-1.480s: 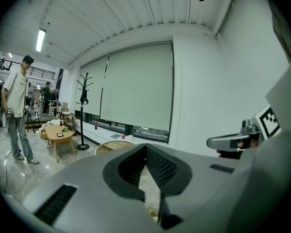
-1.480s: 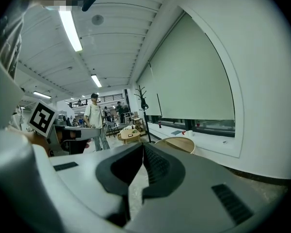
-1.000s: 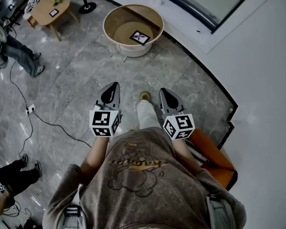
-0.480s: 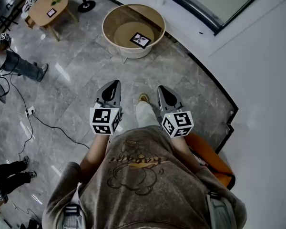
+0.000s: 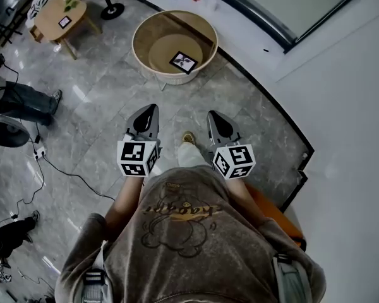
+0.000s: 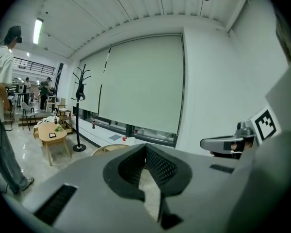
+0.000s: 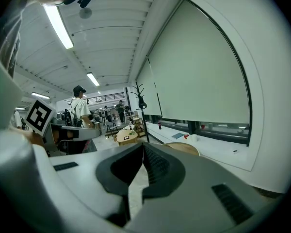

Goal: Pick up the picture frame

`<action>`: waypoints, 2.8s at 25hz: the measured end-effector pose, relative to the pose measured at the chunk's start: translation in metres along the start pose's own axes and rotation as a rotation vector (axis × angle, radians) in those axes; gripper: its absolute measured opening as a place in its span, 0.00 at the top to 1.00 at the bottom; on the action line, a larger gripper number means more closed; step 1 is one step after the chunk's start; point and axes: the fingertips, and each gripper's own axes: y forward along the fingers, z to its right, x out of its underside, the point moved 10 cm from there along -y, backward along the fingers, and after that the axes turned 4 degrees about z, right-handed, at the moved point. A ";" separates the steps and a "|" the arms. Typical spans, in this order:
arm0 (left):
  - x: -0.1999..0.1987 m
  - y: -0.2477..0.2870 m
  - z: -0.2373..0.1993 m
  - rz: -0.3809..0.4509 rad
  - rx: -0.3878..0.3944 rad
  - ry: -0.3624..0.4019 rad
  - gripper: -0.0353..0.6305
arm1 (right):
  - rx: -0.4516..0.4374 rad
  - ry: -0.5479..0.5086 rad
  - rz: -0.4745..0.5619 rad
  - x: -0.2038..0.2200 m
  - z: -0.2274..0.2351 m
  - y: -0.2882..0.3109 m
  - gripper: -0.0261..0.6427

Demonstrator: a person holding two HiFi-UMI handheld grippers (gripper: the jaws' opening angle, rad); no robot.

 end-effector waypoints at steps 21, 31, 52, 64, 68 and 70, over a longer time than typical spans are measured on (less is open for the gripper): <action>-0.036 0.138 -0.029 -0.014 -0.115 -0.039 0.92 | -0.090 0.009 -0.053 -0.037 0.110 0.118 0.93; -0.035 0.156 -0.051 -0.005 -0.164 -0.051 0.92 | -0.136 0.008 -0.090 -0.033 0.116 0.155 0.93; -0.055 0.259 -0.135 -0.042 -0.059 -0.037 0.92 | -0.021 0.060 -0.063 -0.049 0.138 0.256 0.93; -0.077 0.316 -0.191 -0.040 0.028 -0.003 0.92 | 0.046 0.038 -0.020 -0.074 0.142 0.324 0.93; -0.086 0.333 -0.201 -0.032 0.062 0.012 0.92 | 0.074 0.050 -0.007 -0.075 0.144 0.339 0.93; -0.090 0.341 -0.204 -0.025 0.074 0.016 0.92 | 0.086 0.057 -0.001 -0.077 0.146 0.345 0.93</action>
